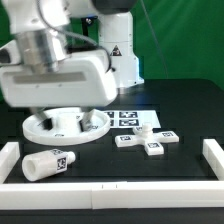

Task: Assemble round table

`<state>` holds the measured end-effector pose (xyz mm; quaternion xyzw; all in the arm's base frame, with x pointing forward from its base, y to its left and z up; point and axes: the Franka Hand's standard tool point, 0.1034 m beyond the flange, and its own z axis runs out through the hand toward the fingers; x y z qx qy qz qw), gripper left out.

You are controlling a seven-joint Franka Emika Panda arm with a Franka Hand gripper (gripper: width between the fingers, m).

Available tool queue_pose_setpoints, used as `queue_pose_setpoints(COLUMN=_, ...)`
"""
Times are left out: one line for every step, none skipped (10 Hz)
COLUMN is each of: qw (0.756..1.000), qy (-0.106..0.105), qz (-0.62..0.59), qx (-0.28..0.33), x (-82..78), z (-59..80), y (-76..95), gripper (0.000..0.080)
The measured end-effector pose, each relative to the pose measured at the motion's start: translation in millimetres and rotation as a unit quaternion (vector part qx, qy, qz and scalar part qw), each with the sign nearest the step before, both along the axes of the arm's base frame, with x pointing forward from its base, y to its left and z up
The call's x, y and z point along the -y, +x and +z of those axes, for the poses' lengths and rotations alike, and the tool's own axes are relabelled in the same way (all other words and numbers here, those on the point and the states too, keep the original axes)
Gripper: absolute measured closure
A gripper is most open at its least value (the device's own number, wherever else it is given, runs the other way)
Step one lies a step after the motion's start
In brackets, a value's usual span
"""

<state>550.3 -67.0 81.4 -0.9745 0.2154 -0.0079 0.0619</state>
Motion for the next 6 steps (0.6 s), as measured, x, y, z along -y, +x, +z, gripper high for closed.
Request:
queue_pose_setpoints(qw=1.0, qy=-0.005, qz=0.029, qx=0.002, x=-21.7, z=1.5, y=1.8, gripper=0.0151)
queue_pose_setpoints(qw=1.0, qy=-0.005, qz=0.031, qx=0.005, x=-23.7, z=3.6, y=7.9, gripper=0.0151)
queue_pose_setpoints(qw=1.0, qy=-0.004, qz=0.027, qx=0.004, x=-20.8, z=2.2, y=6.3, gripper=0.0151)
queue_pose_setpoints(qw=1.0, qy=-0.004, qz=0.028, qx=0.003, x=-21.4, z=1.8, y=6.1, gripper=0.0151)
queue_pose_setpoints(qw=1.0, qy=-0.004, qz=0.028, qx=0.003, x=-21.8, z=1.6, y=6.1, gripper=0.0151)
queue_pose_setpoints(qw=1.0, qy=-0.004, qz=0.029, qx=0.003, x=-23.9, z=1.3, y=5.5, gripper=0.0151)
